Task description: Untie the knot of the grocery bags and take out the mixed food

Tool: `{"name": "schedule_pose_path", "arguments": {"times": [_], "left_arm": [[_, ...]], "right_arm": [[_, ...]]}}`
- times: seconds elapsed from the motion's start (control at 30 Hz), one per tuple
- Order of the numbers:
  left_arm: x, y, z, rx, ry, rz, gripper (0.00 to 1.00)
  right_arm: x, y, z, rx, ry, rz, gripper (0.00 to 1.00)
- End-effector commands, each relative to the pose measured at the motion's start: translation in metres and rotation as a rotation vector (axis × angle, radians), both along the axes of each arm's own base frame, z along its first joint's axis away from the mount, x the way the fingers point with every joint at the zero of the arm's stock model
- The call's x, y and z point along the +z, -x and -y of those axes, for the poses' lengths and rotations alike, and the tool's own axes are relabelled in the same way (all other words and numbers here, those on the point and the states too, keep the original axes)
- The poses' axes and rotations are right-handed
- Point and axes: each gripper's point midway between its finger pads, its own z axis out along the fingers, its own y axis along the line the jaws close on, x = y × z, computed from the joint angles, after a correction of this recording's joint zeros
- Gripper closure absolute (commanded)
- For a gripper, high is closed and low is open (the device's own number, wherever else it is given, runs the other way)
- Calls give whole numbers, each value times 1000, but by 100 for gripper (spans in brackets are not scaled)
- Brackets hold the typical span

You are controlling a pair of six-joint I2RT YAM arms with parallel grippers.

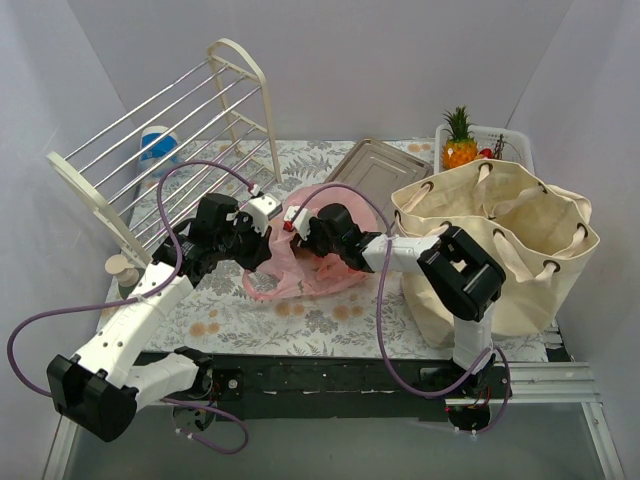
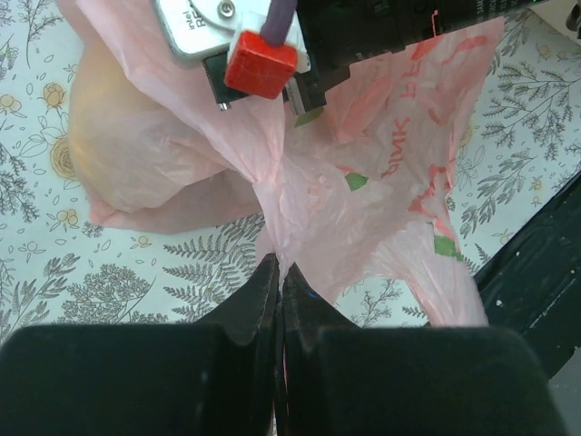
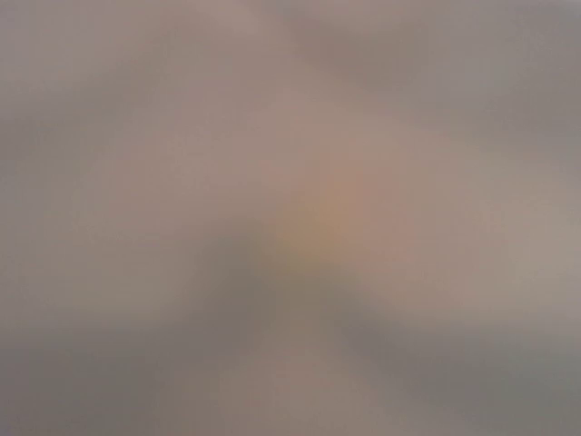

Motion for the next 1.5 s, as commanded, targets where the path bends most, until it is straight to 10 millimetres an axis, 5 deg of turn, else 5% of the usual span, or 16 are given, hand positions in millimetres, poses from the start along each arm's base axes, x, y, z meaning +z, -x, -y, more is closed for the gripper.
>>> {"name": "schedule_pose_path", "arguments": {"times": [0.0, 0.07, 0.1, 0.13, 0.33, 0.57, 0.77, 0.87, 1.03, 1.27, 1.37, 1.47], "left_arm": [[5, -2, -7, 16, -20, 55, 100], [-3, -6, -18, 53, -71, 68, 100], [-7, -6, -23, 43, -106, 86, 100], [-15, -3, -29, 37, -140, 84, 100], [-30, 11, -70, 85, -277, 193, 100], [-35, 12, -87, 114, -362, 210, 100], [-21, -5, -86, 168, -351, 258, 100], [-24, -4, -78, 144, -332, 224, 100], [-27, 0, -75, 126, -329, 209, 100], [-29, 7, -69, 100, -315, 203, 100], [-30, 5, -68, 105, -305, 207, 100], [-20, 1, -62, 107, -273, 229, 100]], "right_arm": [[35, -13, 10, 10, -22, 108, 84], [61, -4, 20, 55, -37, 151, 92], [50, 4, 36, 56, -6, 141, 95], [70, 8, 47, 54, -14, 181, 96], [74, 45, 106, 17, 2, 154, 99], [54, 90, 120, 175, 32, 148, 99], [56, 98, 121, 241, 53, 179, 99], [82, 99, 113, 258, -28, 179, 99], [175, 103, 95, 316, -245, 242, 99], [259, 115, 84, 434, -378, 254, 99], [281, 113, 76, 422, -448, 196, 99], [275, 108, 65, 398, -487, 60, 99]]}}
